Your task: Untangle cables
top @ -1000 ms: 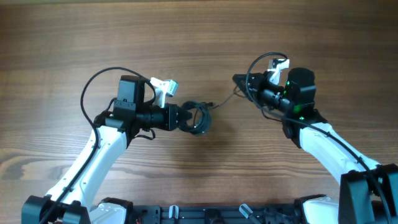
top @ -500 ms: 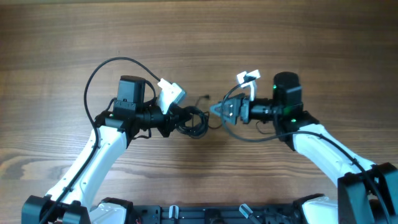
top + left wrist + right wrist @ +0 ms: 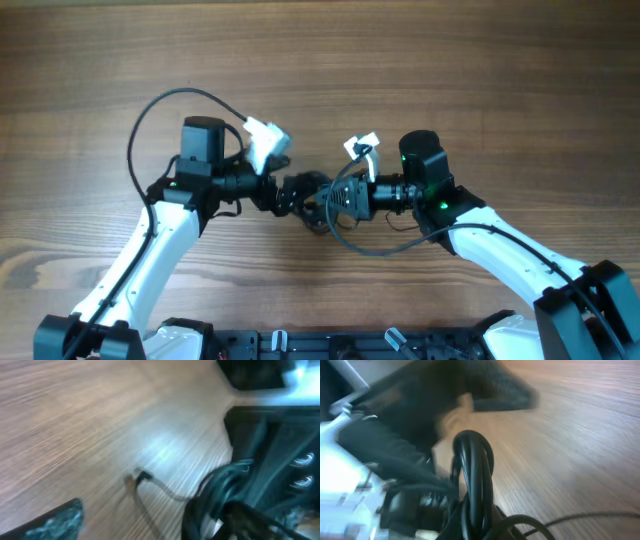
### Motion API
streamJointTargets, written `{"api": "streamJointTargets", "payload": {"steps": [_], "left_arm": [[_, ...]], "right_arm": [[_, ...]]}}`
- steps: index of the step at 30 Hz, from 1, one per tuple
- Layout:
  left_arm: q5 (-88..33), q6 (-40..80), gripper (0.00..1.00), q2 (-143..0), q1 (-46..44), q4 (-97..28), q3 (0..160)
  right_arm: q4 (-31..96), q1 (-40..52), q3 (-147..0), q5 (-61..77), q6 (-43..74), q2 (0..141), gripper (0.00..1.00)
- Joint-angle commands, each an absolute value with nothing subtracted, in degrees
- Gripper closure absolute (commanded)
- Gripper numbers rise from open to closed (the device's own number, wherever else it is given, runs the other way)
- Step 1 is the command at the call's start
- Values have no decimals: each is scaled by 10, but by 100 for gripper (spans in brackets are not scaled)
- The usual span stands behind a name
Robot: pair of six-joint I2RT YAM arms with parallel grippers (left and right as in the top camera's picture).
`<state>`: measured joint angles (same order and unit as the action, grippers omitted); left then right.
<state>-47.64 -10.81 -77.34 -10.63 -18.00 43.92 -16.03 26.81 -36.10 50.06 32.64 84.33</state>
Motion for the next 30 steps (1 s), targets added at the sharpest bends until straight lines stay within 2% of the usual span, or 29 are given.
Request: {"api": "streamJointTargets", "payload": {"steps": [1, 3, 4, 5, 8, 9, 10, 11, 14, 15, 16, 17, 19, 23, 24, 26, 29, 30], "left_arm": [[-396, 321, 0, -769, -125, -161, 442], [-396, 454, 0, -769, -127, -162, 442], [-393, 464, 3, -769, -133, -161, 442], [-386, 478, 27, -769, -142, -161, 442], [-361, 546, 34, -769, -164, -161, 442], [-330, 572, 39, -769, -175, -161, 442], [-298, 606, 51, -769, -186, -161, 442], [-281, 628, 54, -769, -191, -161, 442], [-236, 667, 59, -769, -198, -160, 442], [-232, 667, 67, -769, -198, -151, 442], [-232, 667, 68, -770, -198, -145, 442], [-232, 667, 67, -770, -198, -138, 442], [-233, 667, 56, -770, -198, -130, 442], [-233, 667, 53, -772, -198, -128, 442], [-233, 667, 61, -775, -198, -128, 442], [-233, 667, 83, -786, -206, -121, 442], [-232, 662, 96, -801, -227, -98, 442], [-226, 628, 96, -802, -230, -93, 442]], "right_arm": [[-172, 260, -363, 335, 458, 850, 96], [-189, 260, -363, 314, 495, 850, 96], [-193, 260, -363, 307, 515, 850, 96], [-196, 260, -363, 291, 544, 850, 96], [-218, 261, -363, 292, 556, 850, 96], [-228, 263, -363, 296, 556, 850, 96], [-229, 265, -363, 296, 555, 850, 96], [-229, 265, -363, 299, 555, 850, 96], [-233, 266, -363, 328, 537, 850, 96], [-234, 266, -363, 338, 528, 850, 96], [-234, 266, -363, 342, 525, 850, 96], [-234, 266, -363, 345, 525, 850, 96], [-234, 266, -363, 346, 505, 850, 96], [-236, 266, -363, 360, 492, 850, 96], [-238, 266, -363, 362, 489, 850, 96], [-241, 266, -363, 366, 483, 850, 96], [-250, 266, -363, 376, 478, 850, 95], [-248, 265, -363, 375, 455, 850, 86]]}}
